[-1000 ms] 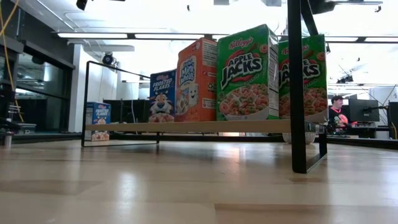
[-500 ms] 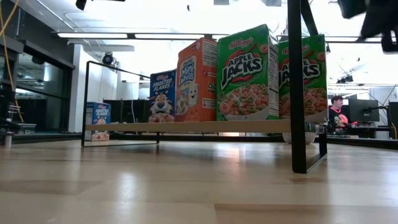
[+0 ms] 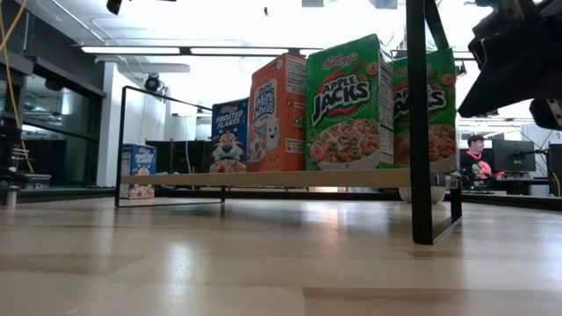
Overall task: Stack cereal on shelf
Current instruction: Adjust the cereal boxes on the shelf
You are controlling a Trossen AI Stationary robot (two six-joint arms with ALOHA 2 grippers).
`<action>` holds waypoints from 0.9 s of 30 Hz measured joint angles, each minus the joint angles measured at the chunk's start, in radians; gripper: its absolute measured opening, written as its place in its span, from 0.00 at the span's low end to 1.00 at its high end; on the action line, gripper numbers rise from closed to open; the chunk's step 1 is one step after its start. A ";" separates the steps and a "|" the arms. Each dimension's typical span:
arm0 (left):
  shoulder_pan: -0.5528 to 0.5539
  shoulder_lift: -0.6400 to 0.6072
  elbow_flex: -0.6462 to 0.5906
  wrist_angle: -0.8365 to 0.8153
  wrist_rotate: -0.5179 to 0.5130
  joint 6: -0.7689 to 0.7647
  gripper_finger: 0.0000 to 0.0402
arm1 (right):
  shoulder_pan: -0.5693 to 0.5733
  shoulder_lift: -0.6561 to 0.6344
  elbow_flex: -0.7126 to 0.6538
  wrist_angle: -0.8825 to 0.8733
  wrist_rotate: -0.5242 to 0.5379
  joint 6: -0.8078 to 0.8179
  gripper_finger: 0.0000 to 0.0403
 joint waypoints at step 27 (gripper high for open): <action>0.000 0.000 0.000 0.000 0.000 0.001 0.00 | -0.137 0.028 0.002 0.155 -0.052 -0.226 0.00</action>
